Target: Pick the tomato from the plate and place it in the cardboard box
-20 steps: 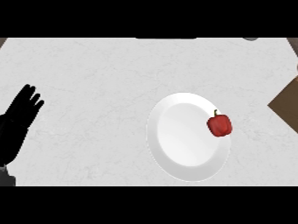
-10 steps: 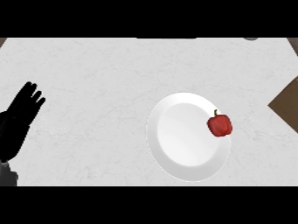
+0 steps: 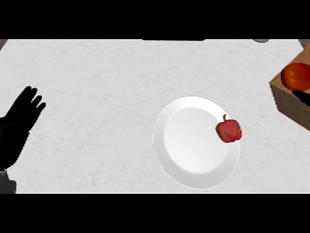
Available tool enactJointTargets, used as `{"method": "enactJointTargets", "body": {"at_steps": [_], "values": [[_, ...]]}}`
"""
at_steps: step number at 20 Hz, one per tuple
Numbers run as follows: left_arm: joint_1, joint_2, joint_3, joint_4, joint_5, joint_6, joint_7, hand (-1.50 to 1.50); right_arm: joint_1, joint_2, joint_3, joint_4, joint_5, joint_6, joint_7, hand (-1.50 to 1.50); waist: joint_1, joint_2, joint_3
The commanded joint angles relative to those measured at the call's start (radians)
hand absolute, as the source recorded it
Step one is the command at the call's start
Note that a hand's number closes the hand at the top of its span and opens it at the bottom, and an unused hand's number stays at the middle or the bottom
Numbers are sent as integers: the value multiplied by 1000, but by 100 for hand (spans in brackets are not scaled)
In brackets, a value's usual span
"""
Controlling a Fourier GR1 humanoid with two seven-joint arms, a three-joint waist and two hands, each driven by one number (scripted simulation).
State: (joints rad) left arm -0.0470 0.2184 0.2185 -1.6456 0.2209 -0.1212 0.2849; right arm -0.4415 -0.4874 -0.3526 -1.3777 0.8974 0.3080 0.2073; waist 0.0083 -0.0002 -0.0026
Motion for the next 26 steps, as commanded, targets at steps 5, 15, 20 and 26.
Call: {"method": "enactJointTargets", "body": {"at_steps": [5,15,20,26], "values": [[-5,17,26,74,7,-38,-39,0,51,1,-30,110,-85,-25,-154,-150,-8,1,3],[13,8,18,-42,15,1,43,0,16,70,-374,44,-429,-139,-181,-150,-24,-6,4],[12,7,21,19,-10,-17,-20,0,4,-1,-463,100,-546,-102,-166,-150,-14,0,3],[35,-2,13,-63,-6,-1,30,0,113,-104,-586,149,-697,5,-190,-150,-13,-2,3]]}}
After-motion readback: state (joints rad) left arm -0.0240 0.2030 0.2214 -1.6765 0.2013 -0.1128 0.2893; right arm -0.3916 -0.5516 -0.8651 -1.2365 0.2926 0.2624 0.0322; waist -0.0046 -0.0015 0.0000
